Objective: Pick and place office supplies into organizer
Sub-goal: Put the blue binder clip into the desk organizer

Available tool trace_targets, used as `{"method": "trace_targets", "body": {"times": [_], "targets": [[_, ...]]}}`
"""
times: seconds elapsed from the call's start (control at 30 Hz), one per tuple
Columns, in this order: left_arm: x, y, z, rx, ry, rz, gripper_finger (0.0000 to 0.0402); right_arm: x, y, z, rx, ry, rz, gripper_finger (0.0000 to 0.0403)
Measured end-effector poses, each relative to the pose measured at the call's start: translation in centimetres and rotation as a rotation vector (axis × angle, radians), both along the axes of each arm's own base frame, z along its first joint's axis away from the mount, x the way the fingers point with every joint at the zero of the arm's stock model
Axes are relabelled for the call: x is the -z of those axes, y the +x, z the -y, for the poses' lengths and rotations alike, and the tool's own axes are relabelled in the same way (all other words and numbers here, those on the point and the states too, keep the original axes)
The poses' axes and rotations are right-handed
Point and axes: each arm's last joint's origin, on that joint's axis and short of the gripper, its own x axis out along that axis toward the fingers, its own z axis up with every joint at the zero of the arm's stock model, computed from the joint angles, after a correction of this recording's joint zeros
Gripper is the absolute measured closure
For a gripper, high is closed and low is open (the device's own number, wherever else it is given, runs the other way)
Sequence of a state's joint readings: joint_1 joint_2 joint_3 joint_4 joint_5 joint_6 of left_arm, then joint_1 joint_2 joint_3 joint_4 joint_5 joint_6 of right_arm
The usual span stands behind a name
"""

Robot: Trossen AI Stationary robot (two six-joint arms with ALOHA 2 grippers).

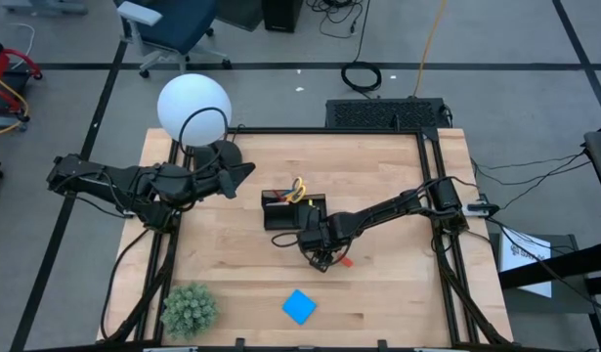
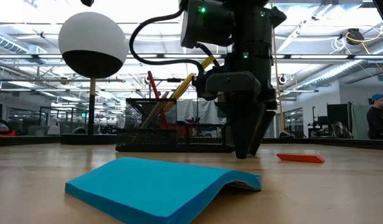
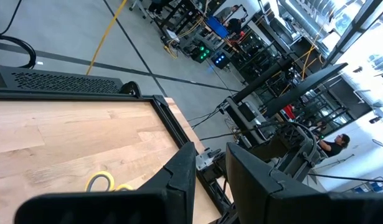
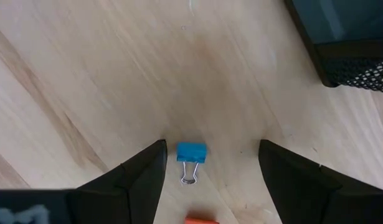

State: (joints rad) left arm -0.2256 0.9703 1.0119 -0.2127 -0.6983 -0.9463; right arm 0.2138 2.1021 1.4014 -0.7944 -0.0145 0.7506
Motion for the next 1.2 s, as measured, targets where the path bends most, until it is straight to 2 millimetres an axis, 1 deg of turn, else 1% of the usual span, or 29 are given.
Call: {"method": "trace_targets", "body": {"times": [0.17,0.3,0.77,1.07,1.13,1.2], "targets": [[0.00,0.00,0.00,0.000,0.000,0.000,0.0321,0.01,0.02,0.00,0.002,-0.005,0.003,0.0162],[-0.01,0.00,0.00,0.000,0.000,0.000,0.0321,0.01,0.04,-0.01,0.023,-0.005,0.006,0.0177],[-0.01,0.00,-0.01,0.000,0.000,0.000,0.0321,0.04,0.13,-0.01,0.060,-0.003,0.013,0.0286],[-0.01,0.00,-0.01,-0.001,0.000,0.000,0.0321,0.03,0.19,-0.07,0.080,0.047,0.008,0.0357],[-0.01,0.00,-0.01,0.000,0.000,0.000,0.0321,0.03,0.20,-0.09,0.082,0.060,0.006,0.0368],[-0.01,0.00,0.00,0.000,0.000,0.000,0.0321,-0.05,0.23,-0.12,0.085,0.067,0.010,0.0370]]}}
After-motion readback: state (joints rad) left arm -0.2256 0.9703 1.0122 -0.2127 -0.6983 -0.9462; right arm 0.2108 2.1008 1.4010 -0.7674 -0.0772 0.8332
